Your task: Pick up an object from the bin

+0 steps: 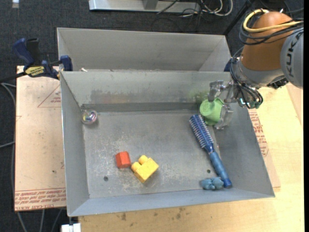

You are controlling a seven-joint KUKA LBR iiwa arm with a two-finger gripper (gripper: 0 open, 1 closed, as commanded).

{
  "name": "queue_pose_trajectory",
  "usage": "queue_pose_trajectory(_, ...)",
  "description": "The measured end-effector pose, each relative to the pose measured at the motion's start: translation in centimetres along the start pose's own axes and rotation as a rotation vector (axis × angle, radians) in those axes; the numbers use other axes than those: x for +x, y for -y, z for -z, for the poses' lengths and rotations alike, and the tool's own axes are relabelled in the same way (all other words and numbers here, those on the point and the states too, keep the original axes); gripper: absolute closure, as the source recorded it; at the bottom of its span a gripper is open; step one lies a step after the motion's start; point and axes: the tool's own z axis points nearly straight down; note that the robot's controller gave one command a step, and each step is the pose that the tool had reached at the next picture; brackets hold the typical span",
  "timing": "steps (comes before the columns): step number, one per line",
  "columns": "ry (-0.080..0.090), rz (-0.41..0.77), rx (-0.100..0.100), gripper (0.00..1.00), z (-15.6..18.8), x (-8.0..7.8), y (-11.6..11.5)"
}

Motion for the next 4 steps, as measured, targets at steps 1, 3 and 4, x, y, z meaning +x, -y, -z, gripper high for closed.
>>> queue_pose_trajectory(1, 0.017, 0.16, -0.014, 0.0, -10.2, -0.5, -0.9)
queue_pose_trajectory(3, 0.033, 0.035, 0.002, 0.0, -9.7, 14.3, -10.7)
queue_pose_trajectory(4, 0.047, 0.159, 0.003, 0.0, -9.9, 15.2, -16.7)
